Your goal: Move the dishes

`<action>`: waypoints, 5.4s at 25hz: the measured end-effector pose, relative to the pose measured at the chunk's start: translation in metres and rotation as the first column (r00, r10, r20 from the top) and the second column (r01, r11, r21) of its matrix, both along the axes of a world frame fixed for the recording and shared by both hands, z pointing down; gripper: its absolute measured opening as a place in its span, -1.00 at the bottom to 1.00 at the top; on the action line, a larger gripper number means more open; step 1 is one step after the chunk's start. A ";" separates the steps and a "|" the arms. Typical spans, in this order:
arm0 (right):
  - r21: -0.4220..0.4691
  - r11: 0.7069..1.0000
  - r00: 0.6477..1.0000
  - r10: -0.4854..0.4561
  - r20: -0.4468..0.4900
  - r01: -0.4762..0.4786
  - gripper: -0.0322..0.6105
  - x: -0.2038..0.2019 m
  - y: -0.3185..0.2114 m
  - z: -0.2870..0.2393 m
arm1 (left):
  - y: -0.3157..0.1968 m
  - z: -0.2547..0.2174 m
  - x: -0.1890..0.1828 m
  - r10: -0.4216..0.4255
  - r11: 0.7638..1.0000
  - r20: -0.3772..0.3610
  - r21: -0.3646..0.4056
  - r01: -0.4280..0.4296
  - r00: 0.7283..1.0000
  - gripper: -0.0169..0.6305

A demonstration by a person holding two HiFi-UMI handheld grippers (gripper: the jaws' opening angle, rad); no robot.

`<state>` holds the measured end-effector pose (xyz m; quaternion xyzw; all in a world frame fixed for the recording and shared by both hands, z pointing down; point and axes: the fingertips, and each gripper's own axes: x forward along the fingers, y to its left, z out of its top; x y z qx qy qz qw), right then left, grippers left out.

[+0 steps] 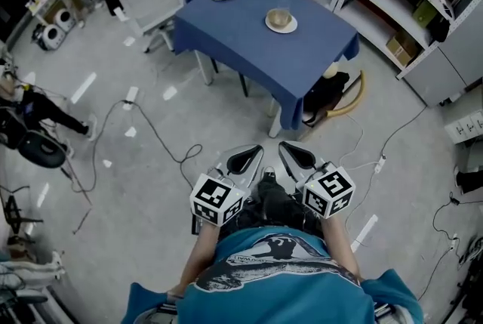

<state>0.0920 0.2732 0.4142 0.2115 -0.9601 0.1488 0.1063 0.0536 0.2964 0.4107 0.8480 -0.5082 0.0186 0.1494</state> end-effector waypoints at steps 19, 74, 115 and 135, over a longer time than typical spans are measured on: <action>-0.064 0.991 0.993 -0.113 0.028 0.114 -0.89 -0.059 -0.143 0.021 | -0.135 0.008 -0.066 -0.130 0.990 -0.010 -0.049 0.129 0.992 -0.91; -0.184 0.917 0.934 0.358 -0.019 -0.355 -0.89 -0.024 -0.454 0.078 | -0.432 0.032 -0.046 0.396 0.917 0.255 -0.156 -0.367 0.882 -0.91; 0.083 0.955 0.827 0.287 -0.484 -0.283 -0.03 -0.135 -0.596 0.121 | -0.518 0.073 -0.169 0.443 0.879 0.110 -0.249 -0.407 0.890 -0.91; 0.211 0.972 0.923 0.172 -0.345 -0.103 -0.04 -0.246 -0.611 0.041 | -0.508 0.081 -0.201 0.379 0.903 0.133 -0.270 -0.335 0.916 -0.91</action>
